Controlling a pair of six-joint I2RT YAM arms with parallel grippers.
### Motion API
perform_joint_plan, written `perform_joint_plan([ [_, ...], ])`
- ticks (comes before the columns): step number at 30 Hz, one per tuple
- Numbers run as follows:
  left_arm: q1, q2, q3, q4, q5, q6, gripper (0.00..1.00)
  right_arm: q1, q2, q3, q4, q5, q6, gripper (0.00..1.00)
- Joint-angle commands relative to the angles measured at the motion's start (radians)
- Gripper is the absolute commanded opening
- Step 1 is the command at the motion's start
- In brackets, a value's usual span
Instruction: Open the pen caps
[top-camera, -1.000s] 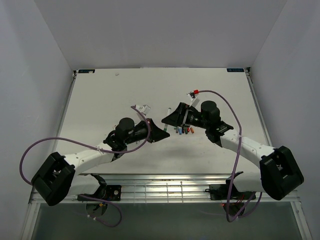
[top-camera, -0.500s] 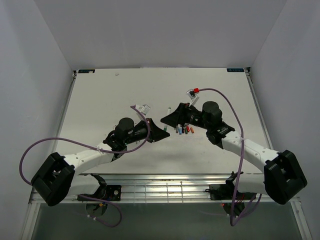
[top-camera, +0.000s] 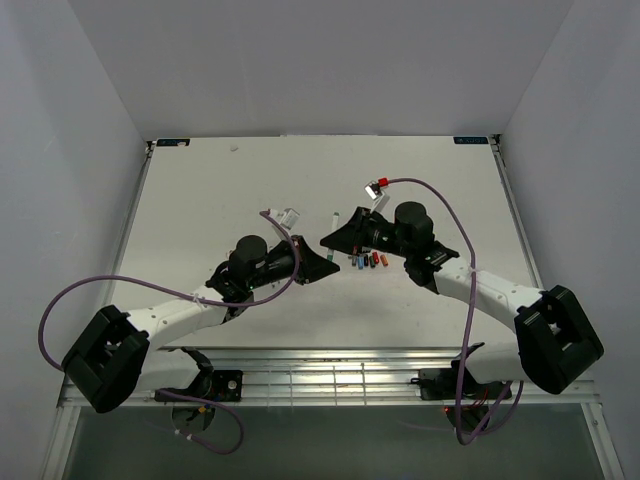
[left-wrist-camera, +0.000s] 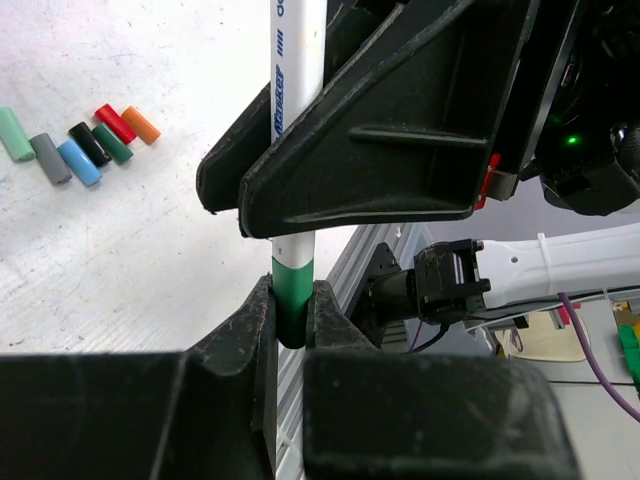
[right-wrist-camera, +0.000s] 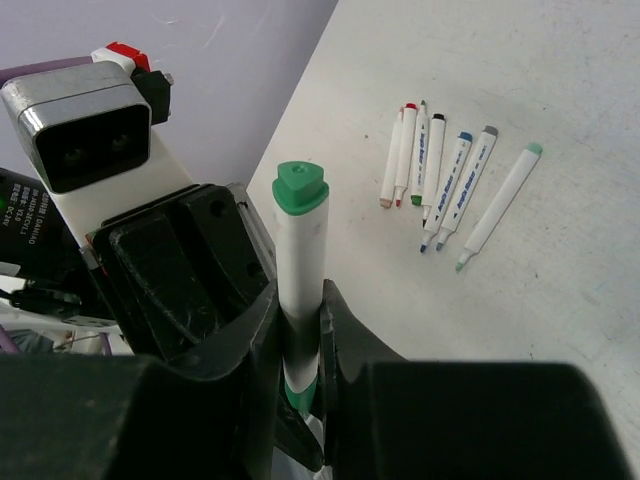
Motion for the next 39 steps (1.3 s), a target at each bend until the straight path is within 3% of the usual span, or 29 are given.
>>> perform_joint_plan([
  [1, -0.007, -0.034, -0.017, 0.023, 0.014, -0.005, 0.00, 0.005, 0.004, 0.030, 0.104, 0.018, 0.015, 0.08],
  [11, -0.007, -0.070, -0.070, 0.023, 0.058, -0.006, 0.00, -0.006, 0.099, 0.124, 0.115, -0.006, 0.075, 0.08],
  [19, -0.007, -0.152, -0.209, 0.040, 0.108, -0.042, 0.00, -0.058, 0.197, 0.321, -0.015, 0.035, 0.011, 0.08],
  [26, -0.010, -0.318, -0.347, 0.043, 0.077, -0.091, 0.00, -0.138, 0.318, 0.543, -0.115, 0.018, -0.012, 0.08],
  [29, -0.008, -0.341, -0.349, 0.023, 0.045, -0.097, 0.00, -0.149, 0.337, 0.555, -0.147, 0.001, -0.018, 0.08],
  [34, -0.010, -0.217, -0.210, -0.123, -0.032, -0.062, 0.00, -0.166, 0.236, 0.460, -0.271, 0.064, -0.121, 0.08],
  [39, -0.010, 0.066, 0.017, -0.221, -0.102, 0.006, 0.00, -0.198, 0.059, 0.353, -0.388, 0.142, -0.224, 0.08],
])
